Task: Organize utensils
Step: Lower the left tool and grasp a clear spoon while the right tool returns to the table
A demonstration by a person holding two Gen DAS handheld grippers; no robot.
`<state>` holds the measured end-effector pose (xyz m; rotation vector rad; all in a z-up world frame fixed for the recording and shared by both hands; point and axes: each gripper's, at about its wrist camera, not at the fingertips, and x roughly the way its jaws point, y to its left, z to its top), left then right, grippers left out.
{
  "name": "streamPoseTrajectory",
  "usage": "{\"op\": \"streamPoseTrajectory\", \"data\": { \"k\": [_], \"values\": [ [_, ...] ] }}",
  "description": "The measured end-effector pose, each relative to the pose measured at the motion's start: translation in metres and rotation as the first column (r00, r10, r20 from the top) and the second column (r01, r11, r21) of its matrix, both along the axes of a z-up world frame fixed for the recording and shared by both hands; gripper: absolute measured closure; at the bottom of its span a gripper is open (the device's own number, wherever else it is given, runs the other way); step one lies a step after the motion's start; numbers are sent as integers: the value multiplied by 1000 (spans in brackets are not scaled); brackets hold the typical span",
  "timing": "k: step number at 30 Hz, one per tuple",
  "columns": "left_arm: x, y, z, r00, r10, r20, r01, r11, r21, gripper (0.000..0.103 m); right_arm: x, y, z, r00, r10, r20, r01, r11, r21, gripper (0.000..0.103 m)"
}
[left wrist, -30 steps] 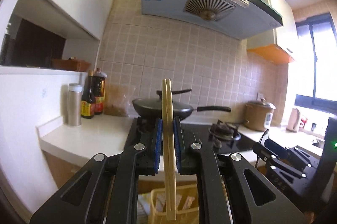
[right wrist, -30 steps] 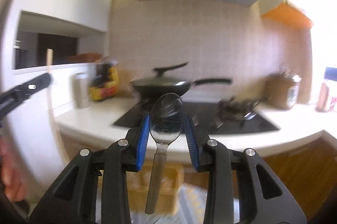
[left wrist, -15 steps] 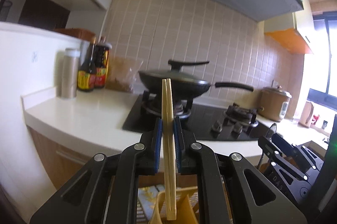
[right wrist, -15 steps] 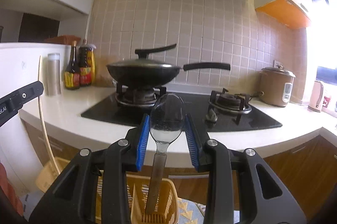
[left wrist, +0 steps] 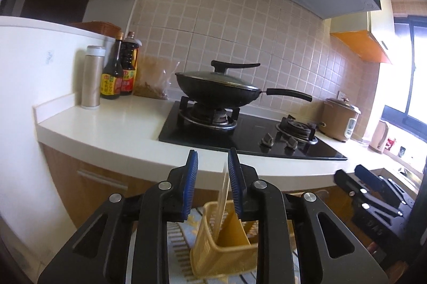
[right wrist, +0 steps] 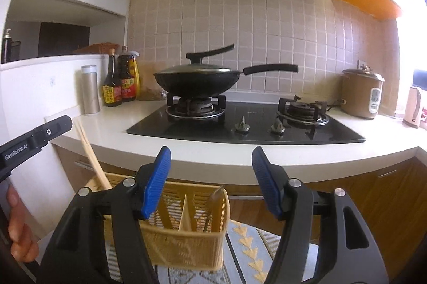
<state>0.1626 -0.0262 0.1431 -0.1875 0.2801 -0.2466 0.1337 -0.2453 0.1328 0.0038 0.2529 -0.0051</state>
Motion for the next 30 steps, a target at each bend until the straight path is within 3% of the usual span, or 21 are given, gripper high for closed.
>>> {"op": "streamPoseTrajectory", "data": {
  "k": [4, 7, 11, 15, 17, 20, 22, 24, 25, 26, 28, 30],
  "values": [
    [-28, 9, 16, 1000, -16, 6, 16, 1000, 13, 68, -29, -3, 17, 998, -2, -59, 2, 1000, 5, 43],
    [-55, 15, 31, 1000, -31, 2, 31, 999, 34, 66, -42, -3, 22, 986, -14, -169, 11, 1000, -14, 43],
    [-79, 18, 42, 997, -68, -23, 70, 995, 72, 57, -58, -3, 14, 945, 25, -327, -29, 1000, -7, 43],
    [-84, 20, 34, 984, -120, -131, 129, 989, 67, 57, -67, -3, -7, 886, 48, -461, -49, 999, 10, 43],
    [-82, 21, 19, 964, -149, -221, 168, 983, 70, 57, -69, -3, -19, 858, 51, -512, -53, 999, 11, 43],
    [-72, 16, -19, 898, -168, -406, 229, 968, 107, 57, -67, -3, -47, 787, 49, -614, -54, 998, 11, 43],
    [-63, 13, -50, 842, -165, -514, 257, 960, 112, 62, -65, -5, -69, 725, 93, -682, -64, 996, 68, 43],
    [-56, 12, -81, 773, -201, -602, 299, 952, 67, 71, -61, -7, -95, 649, 157, -745, -71, 987, 146, 43],
    [-54, 13, -94, 737, -221, -639, 317, 948, 37, 74, -61, -7, -105, 626, 166, -762, -65, 985, 162, 43],
    [-51, 12, -110, 685, -253, -683, 343, 939, -5, 74, -61, -6, -113, 613, 167, -772, -60, 984, 165, 44],
    [-48, 9, -130, 622, -288, -728, 373, 927, -47, 75, -61, -6, -122, 597, 166, -785, -55, 985, 166, 47],
    [-47, 4, -144, 587, -301, -751, 397, 916, -56, 80, -62, -7, -131, 578, 179, -796, -46, 981, 188, 52]
  ]
}}
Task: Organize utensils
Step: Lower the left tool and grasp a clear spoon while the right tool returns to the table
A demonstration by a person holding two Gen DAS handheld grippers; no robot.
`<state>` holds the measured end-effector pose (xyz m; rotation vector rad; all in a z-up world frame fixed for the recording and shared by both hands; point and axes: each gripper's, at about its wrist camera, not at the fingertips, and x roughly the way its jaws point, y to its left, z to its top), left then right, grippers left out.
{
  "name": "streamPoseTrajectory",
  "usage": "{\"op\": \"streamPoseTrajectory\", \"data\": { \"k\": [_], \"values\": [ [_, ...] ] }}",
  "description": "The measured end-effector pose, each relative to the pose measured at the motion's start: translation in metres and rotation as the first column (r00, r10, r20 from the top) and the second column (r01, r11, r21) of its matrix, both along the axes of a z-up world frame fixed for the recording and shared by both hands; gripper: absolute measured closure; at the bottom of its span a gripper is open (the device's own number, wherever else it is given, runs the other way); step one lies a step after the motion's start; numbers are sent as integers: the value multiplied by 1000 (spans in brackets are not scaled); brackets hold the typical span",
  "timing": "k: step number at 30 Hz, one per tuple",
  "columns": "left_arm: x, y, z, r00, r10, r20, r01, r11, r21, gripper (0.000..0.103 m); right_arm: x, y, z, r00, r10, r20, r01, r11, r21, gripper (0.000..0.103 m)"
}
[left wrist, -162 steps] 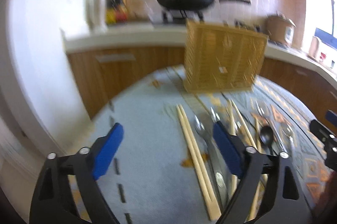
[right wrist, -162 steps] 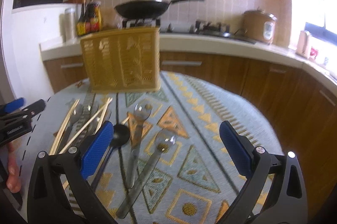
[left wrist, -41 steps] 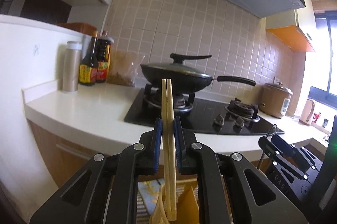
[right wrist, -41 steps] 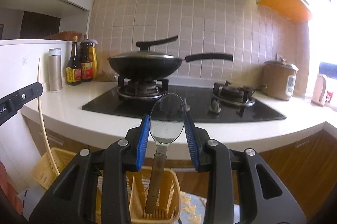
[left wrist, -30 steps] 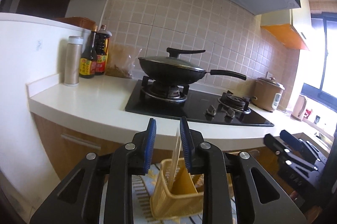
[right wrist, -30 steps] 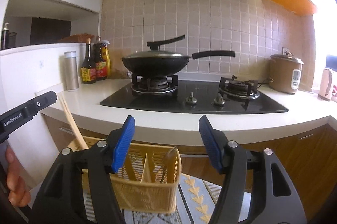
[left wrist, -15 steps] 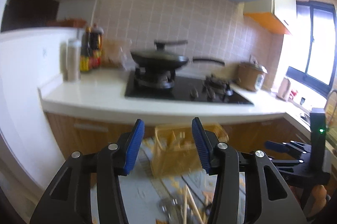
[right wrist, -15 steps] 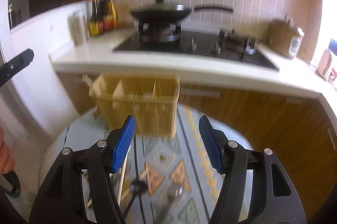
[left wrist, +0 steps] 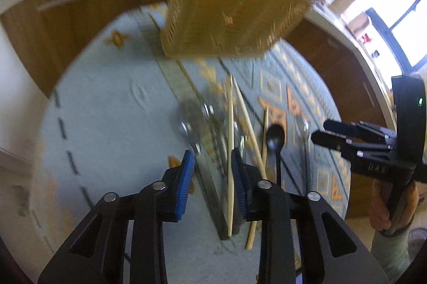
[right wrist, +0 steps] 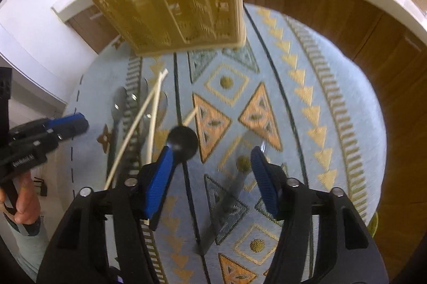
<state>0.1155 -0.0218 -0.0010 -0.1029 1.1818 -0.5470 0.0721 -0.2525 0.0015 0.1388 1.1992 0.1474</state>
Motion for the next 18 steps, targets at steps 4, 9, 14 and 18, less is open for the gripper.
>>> {"op": "streamPoseTrajectory", "data": {
  "k": [4, 9, 14, 18],
  "values": [
    [11, 7, -13, 998, 63, -32, -63, 998, -3, 81, -1, -10, -11, 999, -32, -34, 32, 999, 11, 55],
    [29, 12, -22, 991, 130, -41, -128, 991, 33, 51, -1, -36, -19, 993, -92, -79, 96, 994, 54, 55],
    [44, -8, -27, 993, 111, -41, -107, 991, 84, 51, -3, -45, -26, 990, -107, -96, 112, 993, 46, 55],
    [40, -26, -30, 997, 75, 5, -75, 980, 184, 54, -4, -44, -33, 989, -95, -109, 99, 995, 30, 55]
  ]
}}
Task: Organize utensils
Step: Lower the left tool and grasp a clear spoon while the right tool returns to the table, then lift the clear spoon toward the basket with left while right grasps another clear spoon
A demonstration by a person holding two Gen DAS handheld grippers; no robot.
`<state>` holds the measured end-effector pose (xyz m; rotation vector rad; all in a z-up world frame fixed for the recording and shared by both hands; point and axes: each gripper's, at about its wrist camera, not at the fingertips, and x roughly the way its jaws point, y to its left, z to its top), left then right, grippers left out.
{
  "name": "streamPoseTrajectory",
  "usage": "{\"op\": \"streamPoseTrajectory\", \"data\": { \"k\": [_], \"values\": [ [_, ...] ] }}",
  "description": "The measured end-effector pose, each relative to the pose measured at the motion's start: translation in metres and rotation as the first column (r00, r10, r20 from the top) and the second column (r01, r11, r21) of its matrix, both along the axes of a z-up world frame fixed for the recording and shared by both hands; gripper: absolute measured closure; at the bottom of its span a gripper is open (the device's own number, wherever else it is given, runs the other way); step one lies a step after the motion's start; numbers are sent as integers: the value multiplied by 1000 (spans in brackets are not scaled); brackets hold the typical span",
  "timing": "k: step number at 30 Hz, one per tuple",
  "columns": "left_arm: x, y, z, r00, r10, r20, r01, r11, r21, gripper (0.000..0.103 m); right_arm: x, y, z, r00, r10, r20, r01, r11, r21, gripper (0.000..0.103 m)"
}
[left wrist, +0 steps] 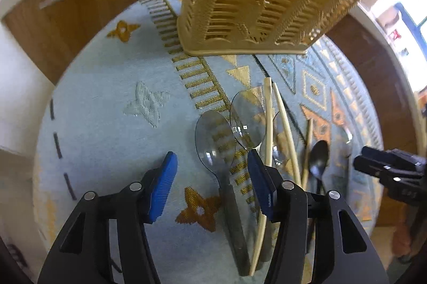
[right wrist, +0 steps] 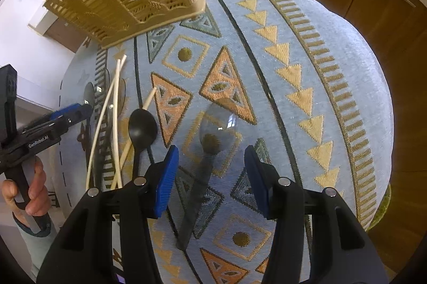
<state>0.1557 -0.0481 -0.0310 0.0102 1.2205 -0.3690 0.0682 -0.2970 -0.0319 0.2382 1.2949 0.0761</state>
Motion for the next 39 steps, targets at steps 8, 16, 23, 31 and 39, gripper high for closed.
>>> {"op": "streamPoseTrajectory", "data": {
  "k": [8, 16, 23, 31, 39],
  "values": [
    [-6, -14, -2, 998, -24, 58, 16, 992, 125, 60, 10, -3, -2, 1000, -14, -13, 14, 1000, -18, 55],
    [-1, 0, 1, 999, 6, 49, -10, 997, 83, 72, 17, -2, -11, 998, -2, -59, 2, 1000, 5, 55],
    [12, -4, 0, 1000, -23, 20, 21, 993, 116, 66, 36, 23, -15, 994, 17, -105, -24, 997, -72, 55],
    [16, -23, -2, 997, -38, 63, 25, 977, 210, 71, 47, 56, -18, 993, 37, -111, -59, 978, -202, 67],
    [-7, -10, 17, 979, 8, 205, -35, 991, 126, 73, 25, 80, -11, 987, 164, -4, -162, 977, -142, 76]
  ]
}}
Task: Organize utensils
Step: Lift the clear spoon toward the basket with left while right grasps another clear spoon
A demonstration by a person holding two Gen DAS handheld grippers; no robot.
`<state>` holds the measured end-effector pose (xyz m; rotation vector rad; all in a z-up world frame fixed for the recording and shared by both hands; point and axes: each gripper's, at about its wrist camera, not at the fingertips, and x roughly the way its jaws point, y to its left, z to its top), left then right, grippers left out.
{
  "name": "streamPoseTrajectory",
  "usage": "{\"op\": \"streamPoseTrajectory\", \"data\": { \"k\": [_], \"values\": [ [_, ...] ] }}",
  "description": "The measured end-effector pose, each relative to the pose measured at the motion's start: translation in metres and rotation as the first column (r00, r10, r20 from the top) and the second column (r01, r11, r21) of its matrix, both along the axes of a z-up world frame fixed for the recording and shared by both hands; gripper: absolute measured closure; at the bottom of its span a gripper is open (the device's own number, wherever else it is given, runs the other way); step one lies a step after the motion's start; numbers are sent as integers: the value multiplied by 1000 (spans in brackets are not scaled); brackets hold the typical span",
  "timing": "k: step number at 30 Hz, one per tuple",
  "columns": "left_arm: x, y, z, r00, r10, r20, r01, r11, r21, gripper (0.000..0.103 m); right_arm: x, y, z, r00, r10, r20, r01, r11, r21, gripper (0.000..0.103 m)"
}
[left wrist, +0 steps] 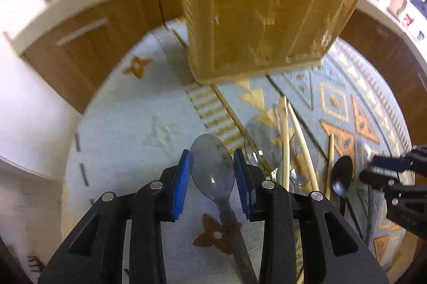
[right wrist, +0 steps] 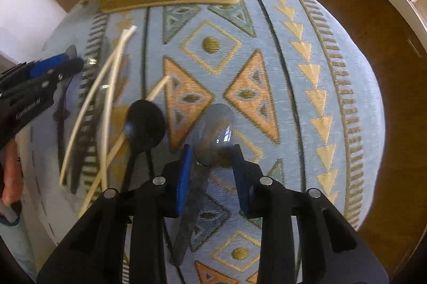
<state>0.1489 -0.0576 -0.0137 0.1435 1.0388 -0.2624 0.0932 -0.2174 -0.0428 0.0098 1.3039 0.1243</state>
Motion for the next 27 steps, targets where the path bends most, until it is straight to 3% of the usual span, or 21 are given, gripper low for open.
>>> {"op": "streamPoseTrajectory", "data": {
  "k": [6, 10, 15, 18, 20, 23, 25, 27],
  "values": [
    [-28, 11, 31, 989, -26, 147, 40, 995, -92, 73, -31, -8, 23, 987, -12, 159, -2, 996, 87, 76],
    [-50, 13, 50, 962, -38, 271, 77, 988, -135, 73, -53, -13, 41, 958, 4, 286, -54, 985, 167, 76],
    [-75, 19, 76, 923, 8, 384, 76, 976, -204, 73, -71, -46, 69, 914, -17, 406, -161, 902, 400, 76],
    [-79, 25, 104, 897, 40, 440, 87, 960, -266, 73, -71, -43, 99, 867, -39, 497, -206, 880, 429, 77],
    [-79, 28, 126, 877, 66, 475, 96, 947, -308, 73, -73, -45, 119, 838, -49, 543, -217, 884, 415, 88],
    [-79, 29, 149, 858, 82, 507, 116, 931, -347, 73, -68, -45, 137, 786, -53, 616, -222, 905, 362, 88],
    [-77, 29, 156, 848, 92, 522, 117, 928, -353, 73, -63, -44, 143, 793, -30, 609, -237, 905, 354, 88],
    [-73, 34, 158, 854, 95, 512, 120, 921, -370, 73, -58, -46, 139, 811, -33, 584, -218, 910, 354, 88]
  ]
}}
